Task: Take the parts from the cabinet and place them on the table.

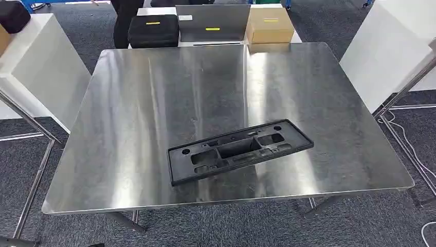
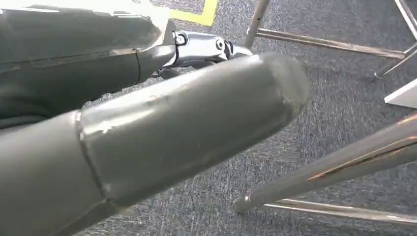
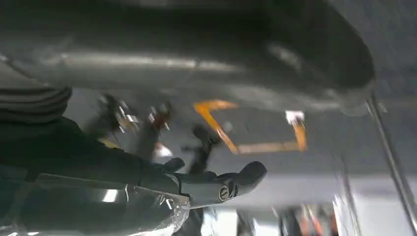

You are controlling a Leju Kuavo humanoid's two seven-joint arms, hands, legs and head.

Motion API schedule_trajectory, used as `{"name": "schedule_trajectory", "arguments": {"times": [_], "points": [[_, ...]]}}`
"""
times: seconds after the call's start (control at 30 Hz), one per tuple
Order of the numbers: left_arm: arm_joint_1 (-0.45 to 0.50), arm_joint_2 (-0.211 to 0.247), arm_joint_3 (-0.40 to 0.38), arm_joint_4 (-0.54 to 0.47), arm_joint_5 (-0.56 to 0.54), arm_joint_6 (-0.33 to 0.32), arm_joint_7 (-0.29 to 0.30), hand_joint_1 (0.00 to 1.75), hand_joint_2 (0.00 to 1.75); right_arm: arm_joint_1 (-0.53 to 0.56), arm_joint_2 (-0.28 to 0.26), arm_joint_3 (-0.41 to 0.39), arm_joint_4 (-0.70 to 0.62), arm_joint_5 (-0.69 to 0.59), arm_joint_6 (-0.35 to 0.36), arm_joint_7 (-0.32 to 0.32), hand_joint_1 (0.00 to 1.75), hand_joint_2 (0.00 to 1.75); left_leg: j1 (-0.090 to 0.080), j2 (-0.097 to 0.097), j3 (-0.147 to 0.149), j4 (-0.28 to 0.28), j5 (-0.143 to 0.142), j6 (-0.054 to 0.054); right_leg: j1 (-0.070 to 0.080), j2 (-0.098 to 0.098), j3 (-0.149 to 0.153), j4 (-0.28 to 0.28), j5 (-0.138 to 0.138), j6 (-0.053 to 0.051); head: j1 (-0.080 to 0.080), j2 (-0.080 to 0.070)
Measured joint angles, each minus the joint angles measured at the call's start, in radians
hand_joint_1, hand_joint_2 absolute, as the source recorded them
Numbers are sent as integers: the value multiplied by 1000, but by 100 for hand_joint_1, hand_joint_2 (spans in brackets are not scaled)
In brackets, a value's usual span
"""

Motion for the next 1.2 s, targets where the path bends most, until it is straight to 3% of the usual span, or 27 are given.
{"name": "schedule_trajectory", "arguments": {"times": [0.1,0.23,0.4,0.57,0.8,1.07,1.1,1.2], "points": [[-17,14,-20,43,-22,-63,2,0,0,0,-13,-17,138,-5,48,72,0,0,1,0,1,0,0,0,0,0,0,0,-1,-1,0,0],[-32,38,-75,97,-81,-149,21,0,0,17,-19,-24,270,11,263,121,0,0,0,0,1,0,0,0,0,0,0,0,-1,-1,0,0],[-37,55,-127,136,-97,-205,114,0,0,33,-20,-18,358,51,396,160,0,0,0,0,1,0,0,0,0,0,0,0,-1,-2,1,0],[-37,55,-128,137,-97,-206,116,0,0,33,-20,-18,359,51,398,161,0,0,0,0,1,0,0,0,0,0,0,0,-1,-2,1,0],[-37,77,-158,162,-100,-232,182,0,0,35,-19,16,408,103,419,190,0,0,0,0,1,0,-1,-1,0,0,1,0,-1,-2,1,0],[-36,85,-166,167,-94,-223,180,0,0,35,-22,27,417,116,435,215,0,0,0,0,1,0,-1,-1,0,0,1,0,-2,-2,1,0],[-36,86,-168,167,-93,-222,180,0,0,35,-23,31,418,121,436,220,0,175,0,0,1,0,-1,-1,0,0,1,0,-2,-2,0,0],[-36,86,-172,168,-92,-219,180,0,0,35,-27,41,418,130,426,228,0,175,0,0,1,0,-1,-1,0,0,1,0,-2,-2,0,0]]}}
